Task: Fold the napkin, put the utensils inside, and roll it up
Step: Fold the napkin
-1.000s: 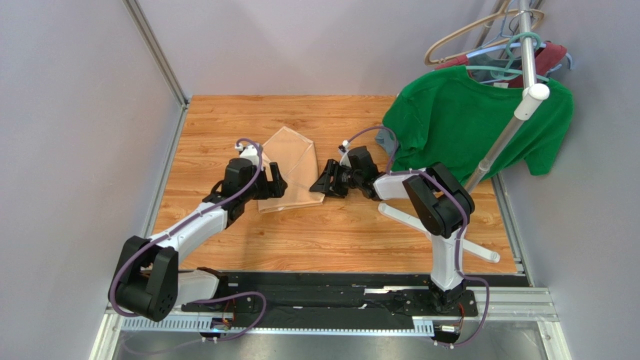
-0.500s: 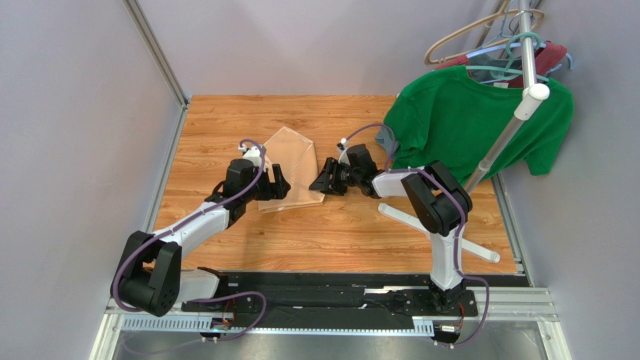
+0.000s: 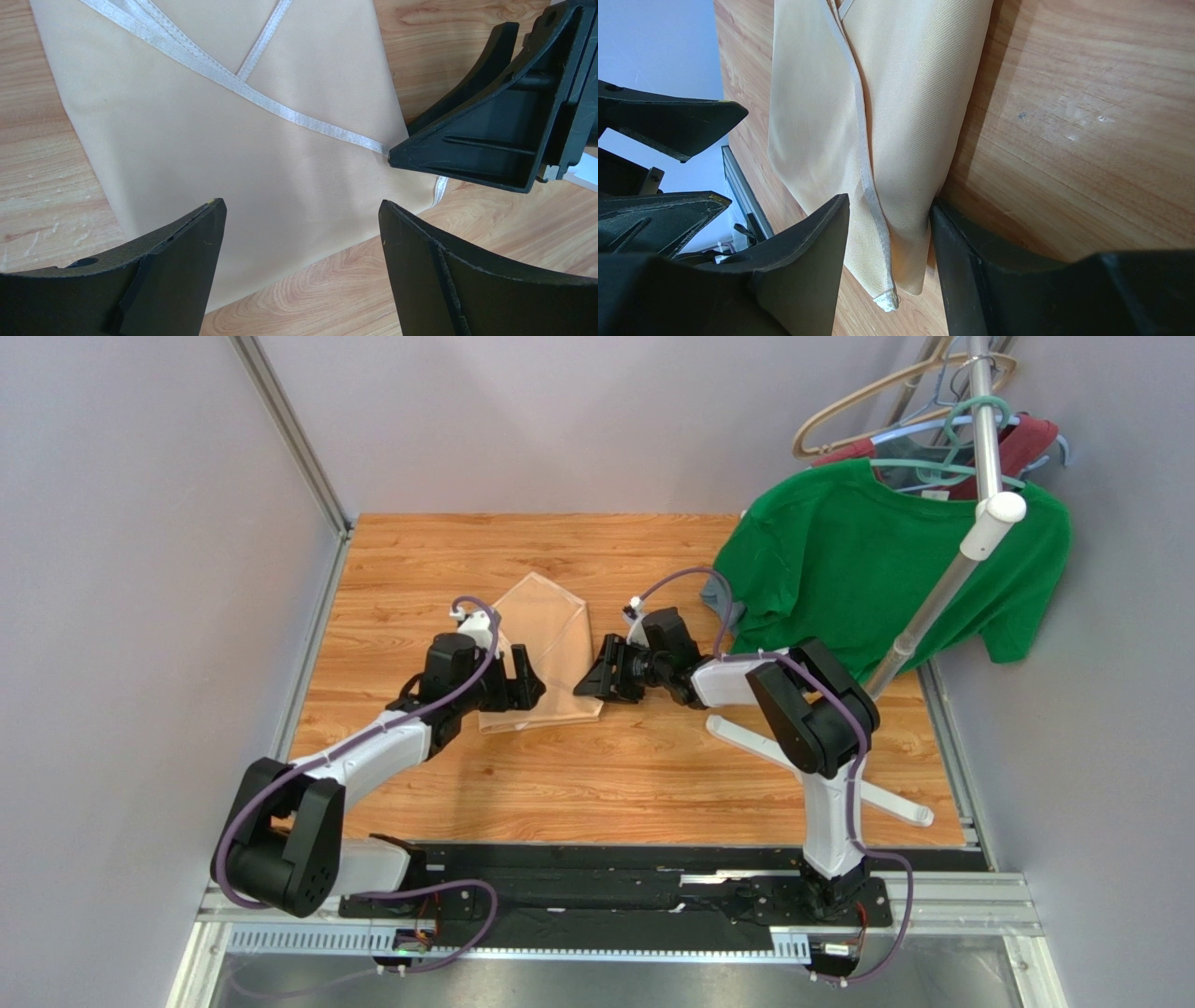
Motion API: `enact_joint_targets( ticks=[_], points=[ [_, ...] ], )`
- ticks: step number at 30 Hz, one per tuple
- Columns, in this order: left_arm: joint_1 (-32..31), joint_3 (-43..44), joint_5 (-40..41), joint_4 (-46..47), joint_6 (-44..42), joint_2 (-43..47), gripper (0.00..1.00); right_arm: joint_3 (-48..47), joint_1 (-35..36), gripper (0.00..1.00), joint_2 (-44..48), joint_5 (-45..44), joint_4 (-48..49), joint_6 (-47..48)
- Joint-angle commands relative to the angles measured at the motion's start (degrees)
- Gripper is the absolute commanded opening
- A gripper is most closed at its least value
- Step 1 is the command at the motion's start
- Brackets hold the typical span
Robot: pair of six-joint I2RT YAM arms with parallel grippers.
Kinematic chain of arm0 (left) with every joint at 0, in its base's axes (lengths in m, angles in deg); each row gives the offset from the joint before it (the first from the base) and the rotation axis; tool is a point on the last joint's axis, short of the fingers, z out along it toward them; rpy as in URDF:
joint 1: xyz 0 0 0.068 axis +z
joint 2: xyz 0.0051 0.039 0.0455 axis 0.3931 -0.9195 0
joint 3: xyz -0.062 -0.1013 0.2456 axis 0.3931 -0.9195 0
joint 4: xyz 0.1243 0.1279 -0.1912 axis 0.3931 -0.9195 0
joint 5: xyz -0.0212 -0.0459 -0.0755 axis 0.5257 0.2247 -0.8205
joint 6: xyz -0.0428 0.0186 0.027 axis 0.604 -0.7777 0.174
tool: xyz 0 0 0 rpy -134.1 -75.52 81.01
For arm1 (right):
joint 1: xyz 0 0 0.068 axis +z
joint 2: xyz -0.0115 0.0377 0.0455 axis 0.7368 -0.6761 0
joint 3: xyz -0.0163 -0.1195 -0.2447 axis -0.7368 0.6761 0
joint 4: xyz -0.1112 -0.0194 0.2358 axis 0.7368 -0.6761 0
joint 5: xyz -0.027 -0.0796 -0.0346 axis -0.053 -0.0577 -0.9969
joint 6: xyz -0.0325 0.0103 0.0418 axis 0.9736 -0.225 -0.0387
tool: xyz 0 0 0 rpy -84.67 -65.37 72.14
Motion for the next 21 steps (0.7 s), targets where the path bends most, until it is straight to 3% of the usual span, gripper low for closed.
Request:
enact_joint_targets(
  ticks=[1, 21],
  points=[
    [-0.3, -0.4, -1.5, 3.1, -0.5, -0.4, 0.89, -0.3, 0.8, 0.5, -2.1, -2.2, -4.3, 2.2],
    [-2.1, -1.8, -4.4, 5.2, -2.8, -0.1, 0.89, -5.1, 0.8, 0.2, -3.9, -8.4, -15.8, 5.1]
  ],
)
